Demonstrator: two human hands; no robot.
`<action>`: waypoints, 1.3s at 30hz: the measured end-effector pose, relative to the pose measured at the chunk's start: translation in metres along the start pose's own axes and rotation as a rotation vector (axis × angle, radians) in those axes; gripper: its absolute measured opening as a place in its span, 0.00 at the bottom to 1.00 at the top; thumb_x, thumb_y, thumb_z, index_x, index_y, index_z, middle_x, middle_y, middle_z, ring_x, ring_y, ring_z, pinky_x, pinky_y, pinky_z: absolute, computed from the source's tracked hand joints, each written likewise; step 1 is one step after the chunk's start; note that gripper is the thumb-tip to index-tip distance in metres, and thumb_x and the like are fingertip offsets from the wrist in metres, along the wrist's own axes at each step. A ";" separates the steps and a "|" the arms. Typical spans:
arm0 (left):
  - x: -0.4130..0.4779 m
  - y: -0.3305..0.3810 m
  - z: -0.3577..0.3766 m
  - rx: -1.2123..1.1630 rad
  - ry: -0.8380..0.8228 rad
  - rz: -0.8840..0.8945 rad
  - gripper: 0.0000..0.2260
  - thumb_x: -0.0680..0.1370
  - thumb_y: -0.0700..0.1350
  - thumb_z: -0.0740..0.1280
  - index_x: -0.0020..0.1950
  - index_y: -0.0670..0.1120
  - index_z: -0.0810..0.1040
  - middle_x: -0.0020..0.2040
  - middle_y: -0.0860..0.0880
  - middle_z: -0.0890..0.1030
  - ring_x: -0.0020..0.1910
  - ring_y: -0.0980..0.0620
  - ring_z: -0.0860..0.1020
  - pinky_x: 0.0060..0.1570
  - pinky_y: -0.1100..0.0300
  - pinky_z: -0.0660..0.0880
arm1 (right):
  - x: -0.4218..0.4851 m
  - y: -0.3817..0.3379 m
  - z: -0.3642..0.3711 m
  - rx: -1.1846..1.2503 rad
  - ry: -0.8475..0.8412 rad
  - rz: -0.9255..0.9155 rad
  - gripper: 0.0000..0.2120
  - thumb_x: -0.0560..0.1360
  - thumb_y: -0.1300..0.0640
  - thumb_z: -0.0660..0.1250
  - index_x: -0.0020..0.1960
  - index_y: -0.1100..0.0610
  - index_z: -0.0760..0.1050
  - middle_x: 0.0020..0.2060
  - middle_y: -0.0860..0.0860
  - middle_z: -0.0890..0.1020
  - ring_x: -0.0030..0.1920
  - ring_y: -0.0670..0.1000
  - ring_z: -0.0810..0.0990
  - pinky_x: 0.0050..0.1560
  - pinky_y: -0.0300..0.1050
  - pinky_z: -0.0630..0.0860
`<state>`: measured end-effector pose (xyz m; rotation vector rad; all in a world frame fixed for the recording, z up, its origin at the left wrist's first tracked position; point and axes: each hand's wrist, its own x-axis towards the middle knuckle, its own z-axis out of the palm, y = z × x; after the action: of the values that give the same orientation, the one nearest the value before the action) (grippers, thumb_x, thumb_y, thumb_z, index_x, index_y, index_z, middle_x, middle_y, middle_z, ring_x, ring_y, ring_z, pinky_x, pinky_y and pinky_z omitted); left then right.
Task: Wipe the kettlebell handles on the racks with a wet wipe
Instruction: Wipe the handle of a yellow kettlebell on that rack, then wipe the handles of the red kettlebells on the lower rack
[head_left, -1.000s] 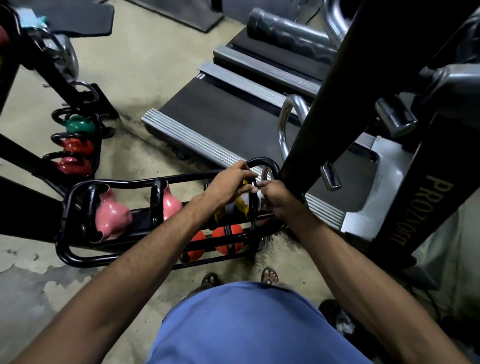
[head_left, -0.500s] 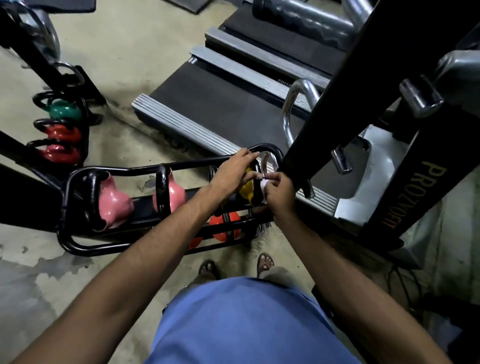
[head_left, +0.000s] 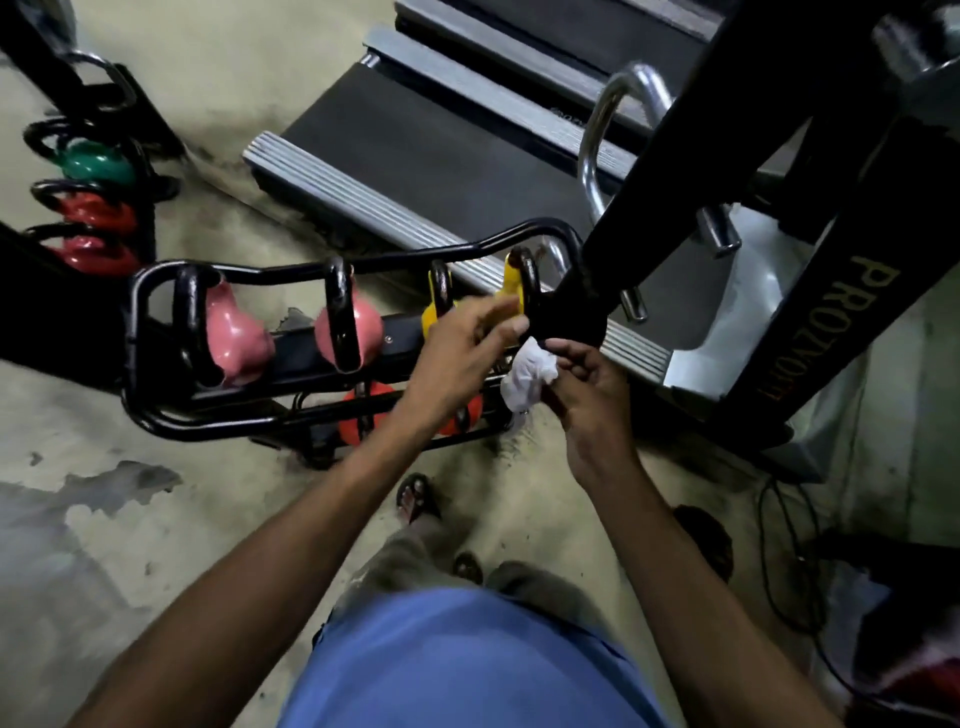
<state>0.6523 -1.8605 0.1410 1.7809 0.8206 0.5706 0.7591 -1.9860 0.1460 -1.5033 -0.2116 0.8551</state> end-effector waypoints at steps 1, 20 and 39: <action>-0.025 -0.003 -0.002 -0.094 -0.014 -0.089 0.17 0.80 0.51 0.71 0.66 0.45 0.82 0.60 0.51 0.84 0.59 0.58 0.81 0.63 0.57 0.76 | -0.011 0.004 0.001 0.038 -0.037 0.016 0.13 0.76 0.73 0.67 0.55 0.59 0.80 0.47 0.57 0.84 0.45 0.52 0.83 0.44 0.43 0.79; -0.262 -0.238 -0.004 -0.145 0.216 -0.572 0.06 0.78 0.44 0.74 0.55 0.49 0.84 0.50 0.55 0.86 0.49 0.59 0.84 0.49 0.66 0.78 | -0.092 0.272 0.034 -0.340 -0.342 0.204 0.05 0.78 0.66 0.70 0.48 0.58 0.83 0.42 0.51 0.86 0.40 0.45 0.82 0.39 0.44 0.78; -0.074 -0.510 -0.036 0.463 -0.100 -0.171 0.34 0.78 0.39 0.70 0.82 0.45 0.62 0.83 0.44 0.57 0.82 0.46 0.56 0.80 0.53 0.56 | 0.205 0.427 0.180 -0.712 -0.248 -0.237 0.08 0.66 0.58 0.66 0.34 0.46 0.80 0.36 0.55 0.85 0.40 0.59 0.86 0.43 0.65 0.83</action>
<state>0.4454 -1.7824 -0.3258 2.1079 1.0856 0.1821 0.6383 -1.7868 -0.3036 -1.9661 -0.9367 0.8103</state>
